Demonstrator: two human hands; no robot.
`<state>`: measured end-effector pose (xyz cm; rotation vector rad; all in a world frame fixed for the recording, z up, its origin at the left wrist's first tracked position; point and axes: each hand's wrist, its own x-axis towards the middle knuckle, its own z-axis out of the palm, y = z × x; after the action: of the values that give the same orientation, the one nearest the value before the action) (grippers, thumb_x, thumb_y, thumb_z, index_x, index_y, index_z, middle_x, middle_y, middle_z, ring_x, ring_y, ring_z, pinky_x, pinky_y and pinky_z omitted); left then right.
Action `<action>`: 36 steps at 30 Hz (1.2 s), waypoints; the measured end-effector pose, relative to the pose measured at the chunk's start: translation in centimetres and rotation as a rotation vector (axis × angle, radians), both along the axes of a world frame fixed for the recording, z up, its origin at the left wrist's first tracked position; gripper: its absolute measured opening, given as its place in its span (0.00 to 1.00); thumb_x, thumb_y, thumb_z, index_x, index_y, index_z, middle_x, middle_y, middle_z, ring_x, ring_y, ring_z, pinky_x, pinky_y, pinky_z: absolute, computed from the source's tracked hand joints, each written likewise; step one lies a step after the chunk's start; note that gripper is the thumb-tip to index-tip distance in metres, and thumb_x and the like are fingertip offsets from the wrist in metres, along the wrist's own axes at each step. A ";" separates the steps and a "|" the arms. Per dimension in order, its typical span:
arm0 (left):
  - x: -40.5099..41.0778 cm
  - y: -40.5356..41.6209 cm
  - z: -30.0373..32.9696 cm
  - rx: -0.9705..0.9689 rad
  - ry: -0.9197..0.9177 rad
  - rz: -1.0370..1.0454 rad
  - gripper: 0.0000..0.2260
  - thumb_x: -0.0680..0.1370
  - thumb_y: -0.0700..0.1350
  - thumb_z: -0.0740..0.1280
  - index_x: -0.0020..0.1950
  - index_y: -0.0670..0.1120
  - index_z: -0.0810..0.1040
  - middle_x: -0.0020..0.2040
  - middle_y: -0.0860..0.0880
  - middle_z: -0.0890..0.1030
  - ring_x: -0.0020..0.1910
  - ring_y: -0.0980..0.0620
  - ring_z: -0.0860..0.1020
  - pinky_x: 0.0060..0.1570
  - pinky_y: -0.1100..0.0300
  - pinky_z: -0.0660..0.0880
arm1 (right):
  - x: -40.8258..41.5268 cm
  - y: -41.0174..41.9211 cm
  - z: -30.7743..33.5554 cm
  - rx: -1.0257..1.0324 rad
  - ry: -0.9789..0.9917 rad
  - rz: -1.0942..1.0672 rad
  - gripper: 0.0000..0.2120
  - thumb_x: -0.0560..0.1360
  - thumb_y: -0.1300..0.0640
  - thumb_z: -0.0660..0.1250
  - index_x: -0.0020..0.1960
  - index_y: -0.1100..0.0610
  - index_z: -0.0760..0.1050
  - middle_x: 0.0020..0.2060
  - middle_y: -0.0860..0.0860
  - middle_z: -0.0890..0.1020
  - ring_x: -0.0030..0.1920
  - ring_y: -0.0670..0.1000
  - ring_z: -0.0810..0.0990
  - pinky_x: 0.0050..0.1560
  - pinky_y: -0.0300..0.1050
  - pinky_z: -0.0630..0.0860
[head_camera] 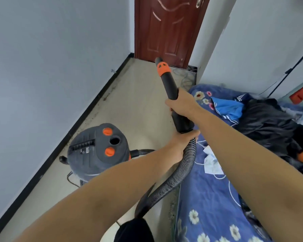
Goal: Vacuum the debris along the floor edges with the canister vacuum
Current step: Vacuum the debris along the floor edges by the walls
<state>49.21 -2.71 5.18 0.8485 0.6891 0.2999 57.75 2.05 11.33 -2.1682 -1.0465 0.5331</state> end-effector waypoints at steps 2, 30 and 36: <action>2.8 2.4 0.2 0.012 -0.005 0.011 0.09 0.77 0.36 0.68 0.36 0.43 0.73 0.33 0.45 0.73 0.32 0.52 0.72 0.36 0.60 0.70 | 2.8 2.6 0.3 0.001 -0.007 0.017 0.14 0.72 0.56 0.67 0.55 0.56 0.66 0.39 0.51 0.78 0.34 0.47 0.77 0.30 0.40 0.70; 30.6 43.6 -8.2 -0.163 0.324 0.436 0.04 0.73 0.41 0.72 0.43 0.44 0.77 0.36 0.48 0.79 0.35 0.51 0.78 0.43 0.57 0.77 | 28.8 48.2 -10.3 -0.319 0.291 0.541 0.16 0.73 0.57 0.65 0.59 0.57 0.67 0.49 0.57 0.80 0.47 0.57 0.81 0.48 0.51 0.78; 31.6 47.7 -9.4 -0.256 0.270 0.772 0.07 0.73 0.40 0.72 0.46 0.45 0.74 0.36 0.48 0.78 0.34 0.52 0.78 0.36 0.61 0.77 | 26.0 54.2 -11.4 -0.462 0.281 0.931 0.10 0.73 0.58 0.65 0.52 0.56 0.68 0.34 0.53 0.80 0.40 0.55 0.82 0.42 0.47 0.76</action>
<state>80.77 45.01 -4.26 0.3478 1.2718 0.7777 83.75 56.27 -0.05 -1.7520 -1.8774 1.5727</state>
